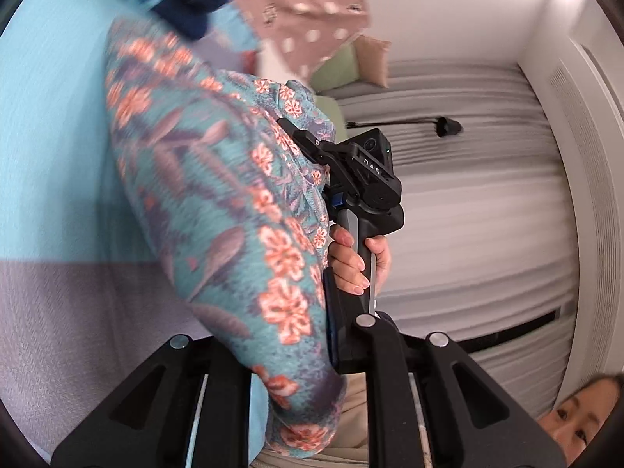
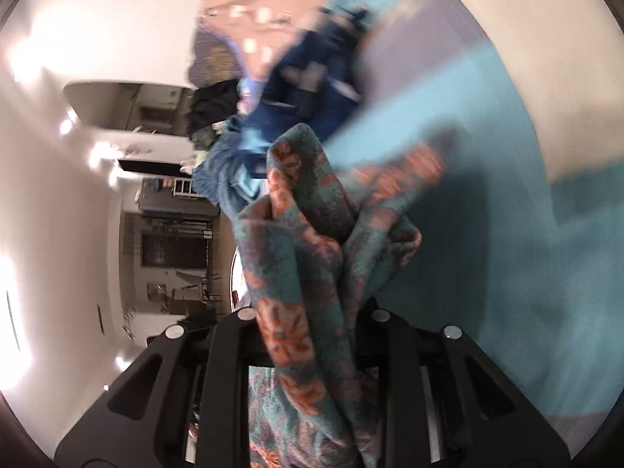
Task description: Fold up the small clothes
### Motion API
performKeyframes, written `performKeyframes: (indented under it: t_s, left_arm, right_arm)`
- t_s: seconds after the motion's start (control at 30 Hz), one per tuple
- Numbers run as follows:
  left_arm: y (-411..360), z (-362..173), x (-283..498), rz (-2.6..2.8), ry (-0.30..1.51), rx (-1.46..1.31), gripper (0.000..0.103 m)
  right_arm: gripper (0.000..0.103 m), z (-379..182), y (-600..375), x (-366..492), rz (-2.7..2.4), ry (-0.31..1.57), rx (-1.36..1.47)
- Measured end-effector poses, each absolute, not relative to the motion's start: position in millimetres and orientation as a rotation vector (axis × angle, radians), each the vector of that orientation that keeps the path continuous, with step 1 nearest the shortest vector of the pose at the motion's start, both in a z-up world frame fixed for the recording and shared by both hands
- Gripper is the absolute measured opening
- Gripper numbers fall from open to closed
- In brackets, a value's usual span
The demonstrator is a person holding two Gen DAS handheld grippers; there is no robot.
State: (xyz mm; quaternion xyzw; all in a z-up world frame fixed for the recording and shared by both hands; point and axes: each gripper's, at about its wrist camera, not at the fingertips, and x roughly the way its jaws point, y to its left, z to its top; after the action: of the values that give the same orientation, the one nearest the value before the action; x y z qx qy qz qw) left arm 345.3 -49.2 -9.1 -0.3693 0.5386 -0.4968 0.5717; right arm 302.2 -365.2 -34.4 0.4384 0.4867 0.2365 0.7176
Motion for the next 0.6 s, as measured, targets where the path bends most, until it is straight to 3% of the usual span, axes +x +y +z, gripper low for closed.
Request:
performKeyframes:
  t_s: [0.4, 0.6]
  left_arm:
    - [-131, 130, 401, -1.402, 1.031, -0.693, 0.015]
    - [-144, 124, 409, -1.481, 1.031, -0.740, 0.016]
  right_arm:
    - [0.023, 166, -442, 334, 0.419, 0.884, 0.657]
    - [0.026, 177, -520, 376, 0.287, 0.845, 0.645]
